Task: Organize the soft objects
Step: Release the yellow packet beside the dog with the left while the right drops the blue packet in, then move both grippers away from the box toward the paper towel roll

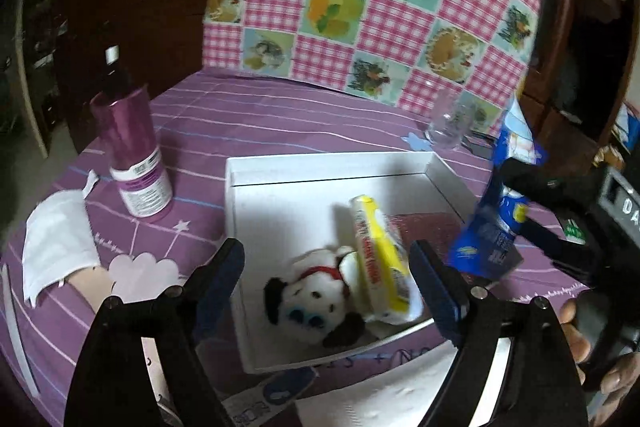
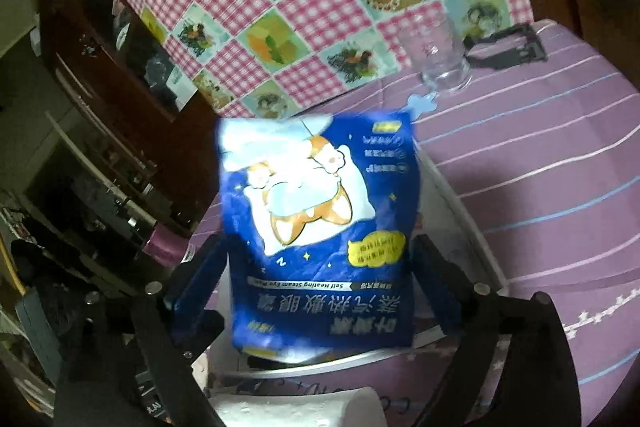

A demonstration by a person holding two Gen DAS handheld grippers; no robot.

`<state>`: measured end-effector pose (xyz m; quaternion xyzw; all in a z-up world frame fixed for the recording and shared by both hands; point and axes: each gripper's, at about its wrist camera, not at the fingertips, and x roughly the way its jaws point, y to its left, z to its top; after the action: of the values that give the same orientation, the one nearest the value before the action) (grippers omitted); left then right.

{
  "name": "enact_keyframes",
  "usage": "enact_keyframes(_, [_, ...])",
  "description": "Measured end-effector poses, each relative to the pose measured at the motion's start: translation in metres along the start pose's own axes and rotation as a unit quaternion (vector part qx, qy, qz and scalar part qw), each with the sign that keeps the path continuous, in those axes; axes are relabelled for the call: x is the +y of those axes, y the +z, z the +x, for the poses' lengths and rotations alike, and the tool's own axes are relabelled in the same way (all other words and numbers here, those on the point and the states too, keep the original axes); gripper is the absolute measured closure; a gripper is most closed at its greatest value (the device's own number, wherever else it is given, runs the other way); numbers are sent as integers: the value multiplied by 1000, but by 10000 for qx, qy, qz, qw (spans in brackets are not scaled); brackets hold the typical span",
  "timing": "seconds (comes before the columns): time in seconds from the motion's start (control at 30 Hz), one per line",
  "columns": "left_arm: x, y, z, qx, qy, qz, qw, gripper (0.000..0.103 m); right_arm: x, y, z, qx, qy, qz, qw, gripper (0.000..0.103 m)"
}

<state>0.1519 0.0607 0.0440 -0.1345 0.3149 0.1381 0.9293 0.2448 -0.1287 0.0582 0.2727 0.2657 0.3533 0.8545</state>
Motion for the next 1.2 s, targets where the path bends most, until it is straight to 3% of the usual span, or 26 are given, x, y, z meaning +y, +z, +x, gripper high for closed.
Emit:
enact_keyframes(0.1, [8,-3,0,-7,55,-118,9999,18,9,0,-11,-492,-700,-427,9954,9])
enact_keyframes(0.17, [11,-4,1,-29,258,-124,9996,18,17,0,-17,-682,-851,-811,9907,9])
enact_keyframes(0.23, [10,-7,1,-58,538,41,9985,18,19,3,-20,-626,-532,-912,9924,9])
enact_keyframes(0.33, [3,-10,2,-75,762,412,9962,18,13,6,-28,-619,218,-481,9967,9])
enact_keyframes(0.47, [-6,-13,1,-69,807,656,9946,18,22,9,-30,-531,136,-622,9966,9])
enact_keyframes(0.53, [-9,-14,-2,-106,745,690,9948,18,29,8,-28,-470,19,-759,9960,9])
enact_keyframes(0.67, [-9,-8,-15,-168,243,480,9984,18,43,5,-34,-430,-484,-997,9929,9])
enact_keyframes(0.77, [-10,-5,-24,-204,201,400,9988,18,53,2,-46,-531,-925,-1228,9867,9])
enact_keyframes(0.87, [-14,-7,-35,-234,277,651,9972,18,62,0,-59,-601,-1341,-1483,9780,9])
enact_keyframes(1.03, [-9,-15,-59,-349,104,639,9973,18,66,-7,-83,-575,-1587,-1743,9701,9])
enact_keyframes(1.2, [-3,-33,-85,-368,-332,669,9965,18,59,-32,-107,-267,-1246,-1901,9735,9])
